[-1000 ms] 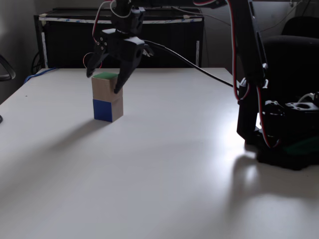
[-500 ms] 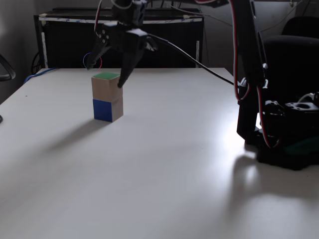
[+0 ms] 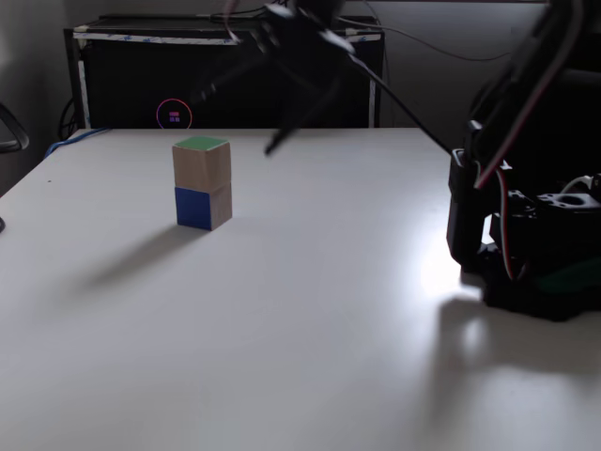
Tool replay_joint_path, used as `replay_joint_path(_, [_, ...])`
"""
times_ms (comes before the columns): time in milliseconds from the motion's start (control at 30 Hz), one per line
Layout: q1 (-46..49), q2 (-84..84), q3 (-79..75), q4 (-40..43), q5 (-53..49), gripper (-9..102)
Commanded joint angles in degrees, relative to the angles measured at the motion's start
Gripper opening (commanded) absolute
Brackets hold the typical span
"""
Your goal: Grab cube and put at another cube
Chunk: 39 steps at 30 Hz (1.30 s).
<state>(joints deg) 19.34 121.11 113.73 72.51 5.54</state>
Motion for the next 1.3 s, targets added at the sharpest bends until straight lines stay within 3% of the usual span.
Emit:
replay_joint_path(0, [-4.22, 6.59, 14.68, -8.96, 0.53, 46])
replay_joint_path(200, [-7.56, 17.31, 32.87, -20.57, -2.02, 44])
replay_joint_path(333, [-8.96, 30.5, 42.28, -21.53, -4.92, 39])
replay_joint_path(500, [-10.55, 48.96, 53.35, -17.93, -8.61, 29])
replay_joint_path(667, [-12.48, 67.15, 58.1, -6.33, -10.11, 19])
replay_joint_path(833, [-11.51, 67.32, 57.48, -3.96, -8.61, 1])
replay_joint_path(967, [-12.66, 67.32, 56.51, 0.53, -8.44, 0])
replay_joint_path(1267, [-8.96, 67.32, 56.34, 1.49, -11.16, 0])
